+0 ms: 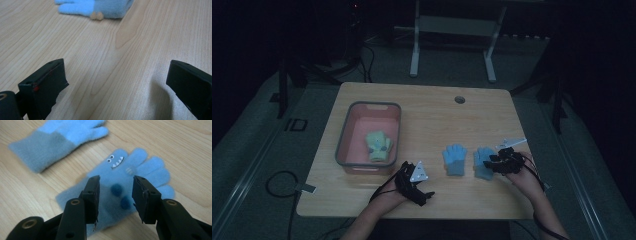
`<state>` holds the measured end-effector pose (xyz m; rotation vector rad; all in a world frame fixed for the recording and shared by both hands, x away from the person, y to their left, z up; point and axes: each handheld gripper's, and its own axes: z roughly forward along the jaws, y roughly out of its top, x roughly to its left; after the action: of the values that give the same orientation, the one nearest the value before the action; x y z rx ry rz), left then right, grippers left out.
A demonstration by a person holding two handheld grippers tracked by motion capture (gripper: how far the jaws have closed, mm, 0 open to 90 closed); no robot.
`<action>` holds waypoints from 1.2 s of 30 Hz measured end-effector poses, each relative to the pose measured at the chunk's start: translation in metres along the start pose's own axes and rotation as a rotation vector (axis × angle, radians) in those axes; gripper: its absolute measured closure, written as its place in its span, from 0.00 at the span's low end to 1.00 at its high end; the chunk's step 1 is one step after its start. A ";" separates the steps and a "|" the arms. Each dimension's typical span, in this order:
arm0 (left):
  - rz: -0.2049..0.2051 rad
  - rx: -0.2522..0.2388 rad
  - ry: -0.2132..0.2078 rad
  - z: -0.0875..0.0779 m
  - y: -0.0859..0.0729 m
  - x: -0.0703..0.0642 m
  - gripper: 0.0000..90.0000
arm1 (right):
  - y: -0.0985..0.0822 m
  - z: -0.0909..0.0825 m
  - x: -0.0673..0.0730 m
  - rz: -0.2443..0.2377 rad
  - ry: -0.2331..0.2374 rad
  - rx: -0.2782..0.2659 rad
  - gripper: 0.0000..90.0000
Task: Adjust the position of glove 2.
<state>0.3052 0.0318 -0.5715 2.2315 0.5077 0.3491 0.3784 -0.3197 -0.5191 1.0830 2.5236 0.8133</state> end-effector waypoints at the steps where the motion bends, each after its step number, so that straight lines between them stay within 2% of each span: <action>1: 0.001 0.002 -0.001 0.000 0.000 0.000 0.03 | 0.001 0.003 -0.002 -0.004 0.001 0.007 0.65; 2: 0.003 0.003 -0.001 0.000 0.000 0.000 0.03 | 0.001 0.005 -0.003 -0.003 -0.009 0.005 0.65; 6: 0.002 -0.002 -0.002 0.000 0.000 0.000 0.03 | 0.002 0.010 -0.006 -0.002 0.006 0.004 0.65; 7: 0.001 -0.002 -0.002 0.000 0.000 0.000 0.03 | 0.002 0.016 -0.007 -0.015 0.001 0.033 0.66; 11: 0.000 -0.005 -0.002 0.000 0.000 0.000 0.03 | -0.001 0.021 -0.007 -0.031 -0.005 0.025 0.66; 14: 0.002 -0.003 -0.002 0.000 0.000 0.000 0.03 | -0.002 0.022 -0.007 -0.039 -0.011 0.024 0.59; 17: 0.004 -0.004 -0.003 0.000 0.000 0.000 0.03 | -0.003 0.022 -0.010 -0.046 0.029 0.029 0.52; 20: 0.003 -0.002 -0.002 0.000 0.000 -0.001 0.03 | -0.003 0.022 -0.010 -0.061 0.042 0.035 0.49; 23: 0.008 0.006 0.002 0.000 0.000 -0.001 0.03 | -0.002 0.022 -0.010 -0.059 0.035 0.035 0.59; 26: 0.015 0.010 0.004 0.000 0.000 -0.001 0.03 | -0.002 0.021 -0.008 -0.067 0.037 0.034 0.82; 28: 0.014 0.012 0.003 0.000 0.000 -0.001 0.03 | -0.001 0.020 -0.006 -0.063 0.033 0.040 0.88; 31: 0.010 0.010 0.002 0.000 0.000 -0.001 0.03 | 0.001 0.019 -0.005 -0.051 0.035 0.038 0.91; 33: 0.008 0.008 0.001 0.000 0.000 0.000 0.03 | 0.003 0.015 -0.006 -0.035 0.048 0.021 0.91; 36: 0.006 0.009 0.000 0.000 0.000 0.000 0.03 | 0.007 0.008 -0.006 -0.028 0.041 0.004 0.91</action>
<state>0.3053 0.0315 -0.5719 2.2423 0.5034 0.3504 0.3903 -0.3167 -0.5212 1.0397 2.5695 0.8319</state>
